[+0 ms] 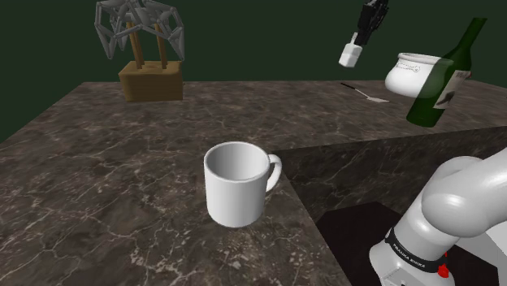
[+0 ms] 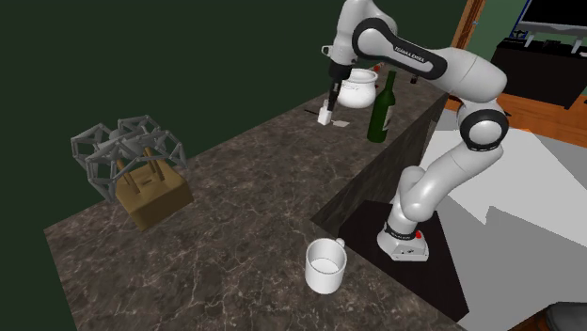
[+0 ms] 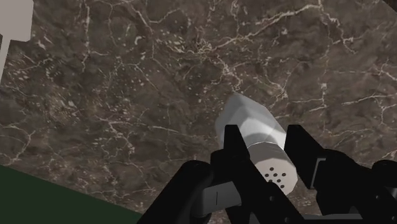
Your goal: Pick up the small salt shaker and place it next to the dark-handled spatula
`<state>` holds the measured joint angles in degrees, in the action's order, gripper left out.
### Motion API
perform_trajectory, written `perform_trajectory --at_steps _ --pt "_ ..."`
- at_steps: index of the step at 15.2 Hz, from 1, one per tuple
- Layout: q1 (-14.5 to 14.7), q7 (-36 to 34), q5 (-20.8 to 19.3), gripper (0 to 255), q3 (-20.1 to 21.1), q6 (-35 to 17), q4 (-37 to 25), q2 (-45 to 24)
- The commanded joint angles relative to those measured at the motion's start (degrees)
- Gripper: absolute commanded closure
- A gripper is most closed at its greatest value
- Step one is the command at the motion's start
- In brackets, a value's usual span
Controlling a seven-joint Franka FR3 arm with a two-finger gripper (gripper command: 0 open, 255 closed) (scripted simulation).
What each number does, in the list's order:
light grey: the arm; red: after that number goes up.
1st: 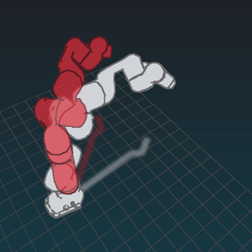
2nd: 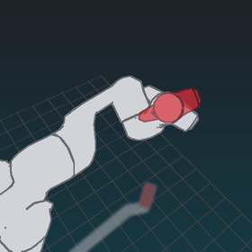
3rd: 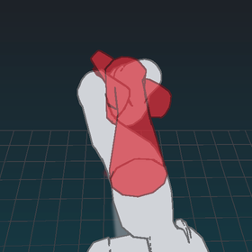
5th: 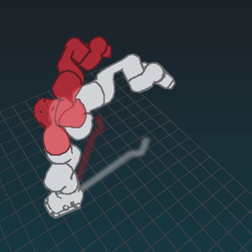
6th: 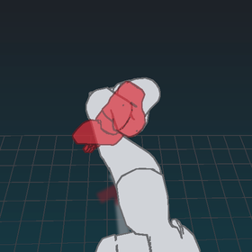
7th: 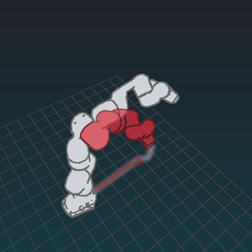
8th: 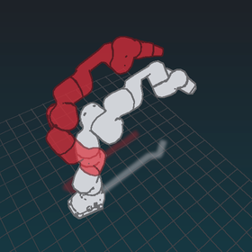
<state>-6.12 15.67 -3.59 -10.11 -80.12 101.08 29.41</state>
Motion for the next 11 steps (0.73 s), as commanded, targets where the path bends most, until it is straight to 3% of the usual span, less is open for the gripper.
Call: perform_trajectory --at_steps 1,11 --pt "-0.67 3.11 -0.89 255 -2.38 0.1 0.42 0.66" --pt "-2.99 17.93 -4.24 255 -14.61 1.32 -3.95 -1.39"
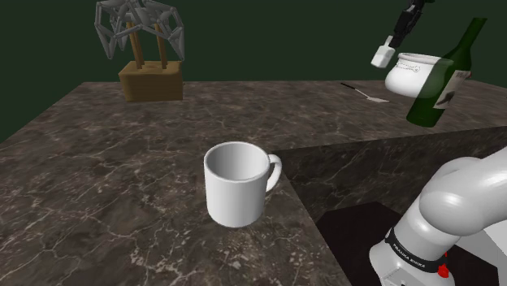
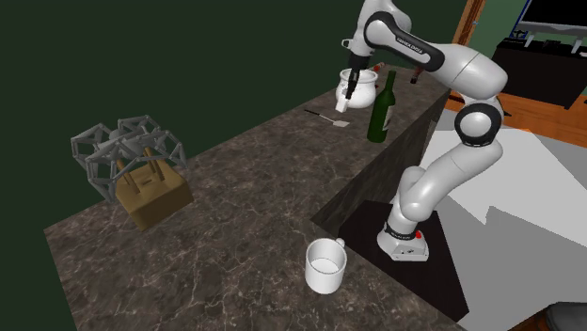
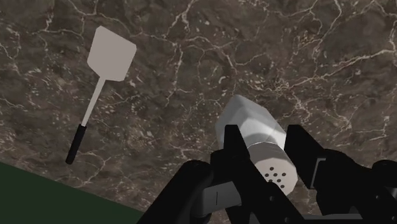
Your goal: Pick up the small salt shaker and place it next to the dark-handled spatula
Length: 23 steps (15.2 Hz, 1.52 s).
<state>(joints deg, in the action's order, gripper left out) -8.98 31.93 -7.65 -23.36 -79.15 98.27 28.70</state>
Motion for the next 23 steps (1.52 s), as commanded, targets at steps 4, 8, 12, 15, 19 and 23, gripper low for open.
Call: perform_trajectory --at_steps 4,8,12,15,19,23 --pt "-0.66 7.39 -0.76 255 -6.42 -0.1 -3.12 -2.63" --pt "-1.13 6.9 -1.47 255 -6.09 -3.18 1.81 -0.66" --pt "-1.59 6.51 -2.11 255 -5.94 -6.17 6.42 1.04" --pt "-1.93 6.27 -2.56 255 -5.93 -8.38 9.69 2.16" --pt "-2.35 6.01 -3.12 255 -6.02 -11.28 13.84 3.46" --pt "-2.76 5.82 -3.67 255 -6.23 -14.17 17.77 4.55"
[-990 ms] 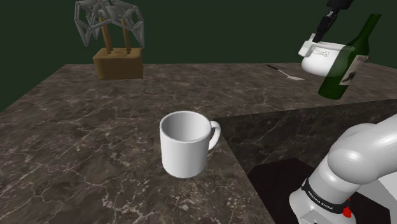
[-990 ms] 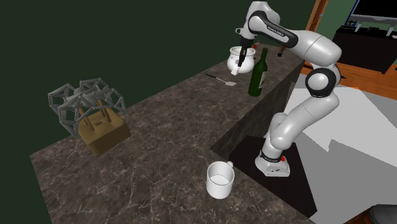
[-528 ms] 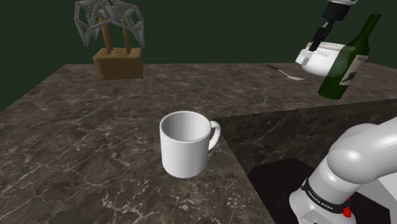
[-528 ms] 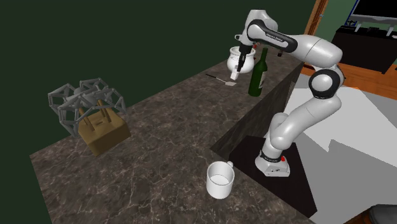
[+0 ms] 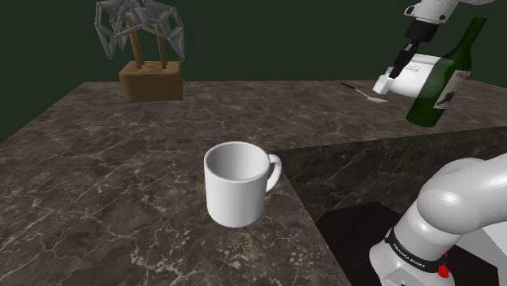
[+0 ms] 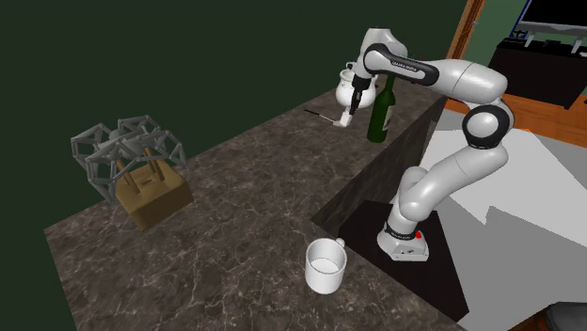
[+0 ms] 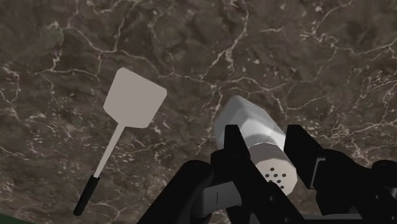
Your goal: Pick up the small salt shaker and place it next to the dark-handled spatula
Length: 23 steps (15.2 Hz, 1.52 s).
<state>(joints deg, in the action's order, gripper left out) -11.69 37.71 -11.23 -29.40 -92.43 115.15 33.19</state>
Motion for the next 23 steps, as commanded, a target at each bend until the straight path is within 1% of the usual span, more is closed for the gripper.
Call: perform_trajectory --at_steps 1,9,17,18,23 --pt "-0.14 0.0 -0.23 255 -0.26 -1.6 1.84 0.29" --pt "-0.87 -0.21 -1.29 255 -1.04 -7.37 9.02 1.77" --pt "-0.89 -0.22 -1.34 255 -1.09 -7.64 9.33 1.82" --pt "-0.89 -0.22 -1.34 0 -1.09 -7.64 9.33 1.82" --pt "-0.89 -0.22 -1.34 0 -1.09 -7.64 9.33 1.82"
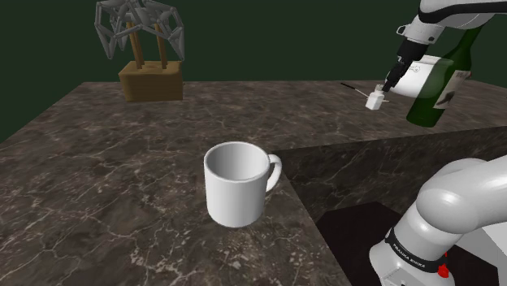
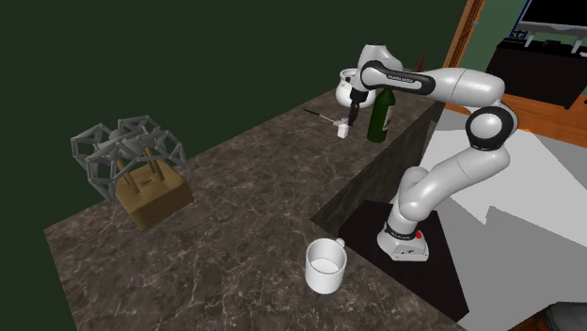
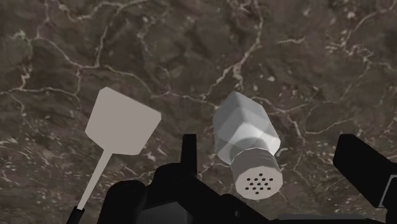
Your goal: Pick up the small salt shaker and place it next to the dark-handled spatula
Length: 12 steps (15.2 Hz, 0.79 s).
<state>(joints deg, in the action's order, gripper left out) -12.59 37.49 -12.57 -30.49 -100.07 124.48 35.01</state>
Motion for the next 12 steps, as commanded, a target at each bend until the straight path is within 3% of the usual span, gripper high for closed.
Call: perform_trajectory --at_steps 1,4,12 --pt "0.09 0.1 0.22 0 0.3 1.88 -1.97 -0.09" --pt "0.44 0.46 0.88 0 0.96 7.09 -7.84 -0.79" --pt "0.44 0.46 0.88 0 0.96 7.09 -7.84 -0.79"
